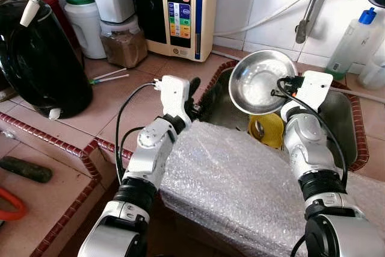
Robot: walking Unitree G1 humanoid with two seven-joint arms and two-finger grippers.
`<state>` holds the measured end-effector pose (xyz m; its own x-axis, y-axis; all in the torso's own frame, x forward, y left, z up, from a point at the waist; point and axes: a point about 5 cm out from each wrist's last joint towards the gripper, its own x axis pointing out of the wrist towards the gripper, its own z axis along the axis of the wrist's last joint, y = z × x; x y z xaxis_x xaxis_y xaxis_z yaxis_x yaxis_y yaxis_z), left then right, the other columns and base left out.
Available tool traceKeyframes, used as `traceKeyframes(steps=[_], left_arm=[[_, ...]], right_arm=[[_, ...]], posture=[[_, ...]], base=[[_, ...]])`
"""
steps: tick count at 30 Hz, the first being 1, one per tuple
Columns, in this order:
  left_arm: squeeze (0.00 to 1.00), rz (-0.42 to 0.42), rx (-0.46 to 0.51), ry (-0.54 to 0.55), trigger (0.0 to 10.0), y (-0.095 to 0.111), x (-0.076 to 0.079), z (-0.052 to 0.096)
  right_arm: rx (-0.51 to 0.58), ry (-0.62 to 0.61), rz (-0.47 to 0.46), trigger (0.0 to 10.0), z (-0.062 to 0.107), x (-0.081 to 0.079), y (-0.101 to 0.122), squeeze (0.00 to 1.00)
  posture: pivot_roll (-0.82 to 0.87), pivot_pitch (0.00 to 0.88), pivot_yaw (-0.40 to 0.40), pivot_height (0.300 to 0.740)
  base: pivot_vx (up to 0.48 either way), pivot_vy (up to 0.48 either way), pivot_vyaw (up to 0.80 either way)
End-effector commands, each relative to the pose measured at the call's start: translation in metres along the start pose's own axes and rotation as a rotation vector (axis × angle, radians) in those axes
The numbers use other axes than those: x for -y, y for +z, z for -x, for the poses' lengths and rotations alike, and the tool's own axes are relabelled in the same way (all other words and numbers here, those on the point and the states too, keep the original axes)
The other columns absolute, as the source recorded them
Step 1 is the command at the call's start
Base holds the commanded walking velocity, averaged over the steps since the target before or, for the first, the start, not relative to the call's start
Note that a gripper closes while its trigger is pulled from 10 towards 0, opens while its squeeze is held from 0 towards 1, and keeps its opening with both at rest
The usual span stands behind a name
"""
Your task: Kitchen organization
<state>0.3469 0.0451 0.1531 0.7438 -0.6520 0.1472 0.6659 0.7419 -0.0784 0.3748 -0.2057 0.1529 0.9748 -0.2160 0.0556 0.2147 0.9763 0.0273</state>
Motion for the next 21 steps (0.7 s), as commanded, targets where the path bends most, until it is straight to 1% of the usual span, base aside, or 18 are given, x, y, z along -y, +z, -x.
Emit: traceKeyframes(steps=[1, 3, 5, 6, 7, 9, 10, 12, 15, 20, 21], left_arm=[[1.0, -0.023, -0.035, -0.032, 10.0, -0.004, 0.003, 0.0], [1.0, -0.039, -0.057, -0.039, 10.0, -0.007, 0.003, 0.0], [1.0, -0.064, -0.091, -0.053, 10.0, -0.011, 0.003, 0.001], [1.0, -0.138, -0.117, -0.061, 10.0, -0.014, 0.001, 0.004], [1.0, -0.156, -0.121, -0.062, 10.0, -0.014, 0.0, 0.004], [1.0, -0.155, -0.123, -0.064, 10.0, -0.015, 0.0, 0.005], [1.0, -0.128, -0.126, -0.061, 10.0, -0.016, -0.002, 0.007], [1.0, -0.132, -0.129, -0.06, 10.0, -0.017, -0.003, 0.007], [1.0, -0.141, -0.127, -0.052, 10.0, -0.017, -0.004, 0.008], [1.0, -0.147, -0.122, -0.061, 10.0, -0.016, -0.002, 0.006], [1.0, -0.148, -0.126, -0.064, 10.0, -0.017, -0.002, 0.006]], right_arm=[[-0.025, -0.033, 0.024, 0.0, 0.0, 0.006, -0.004, 0.0], [-0.056, -0.068, 0.048, 0.0, 0.002, 0.011, -0.011, 0.0], [-0.079, -0.083, 0.049, 0.0, 0.003, 0.014, -0.017, 0.0], [-0.096, -0.099, 0.046, 0.0, 0.004, 0.016, -0.022, 0.0], [-0.099, -0.103, 0.047, 0.0, 0.004, 0.017, -0.023, 0.0], [-0.109, -0.113, 0.051, 0.0, 0.005, 0.018, -0.025, 0.0], [-0.132, -0.133, 0.059, 0.0, 0.006, 0.022, -0.03, 0.0], [-0.146, -0.146, 0.062, 0.0, 0.007, 0.023, -0.032, 0.0], [-0.206, -0.183, 0.049, 0.0, 0.011, 0.028, -0.043, 0.0], [-0.253, -0.213, 0.044, 0.0, 0.013, 0.032, -0.051, 0.0], [-0.261, -0.21, 0.037, 0.0, 0.014, 0.032, -0.052, 0.15]], posture=[[0.02, 0.0, 0.039, 0.74], [0.02, 0.0, 0.039, 0.74], [0.02, 0.0, 0.04, 0.74], [0.01, 0.0, 0.043, 0.74], [0.01, 0.0, 0.043, 0.74], [0.01, 0.0, 0.044, 0.74], [0.02, 0.0, 0.045, 0.74], [0.02, 0.0, 0.046, 0.74], [0.02, 0.0, 0.045, 0.74], [0.02, 0.0, 0.044, 0.74], [0.02, 0.0, 0.044, 0.74]], base=[[0.0, 0.0, 0.0], [0.0, 0.0, 0.0], [0.0, 0.0, 0.0], [0.0, 0.0, 0.0], [0.0, 0.0, 0.0], [0.0, 0.0, 0.0], [0.0, 0.0, 0.0], [0.0, 0.0, 0.0], [0.0, 0.0, 0.0], [0.0, 0.0, 0.0], [0.0, 0.0, 0.0]])
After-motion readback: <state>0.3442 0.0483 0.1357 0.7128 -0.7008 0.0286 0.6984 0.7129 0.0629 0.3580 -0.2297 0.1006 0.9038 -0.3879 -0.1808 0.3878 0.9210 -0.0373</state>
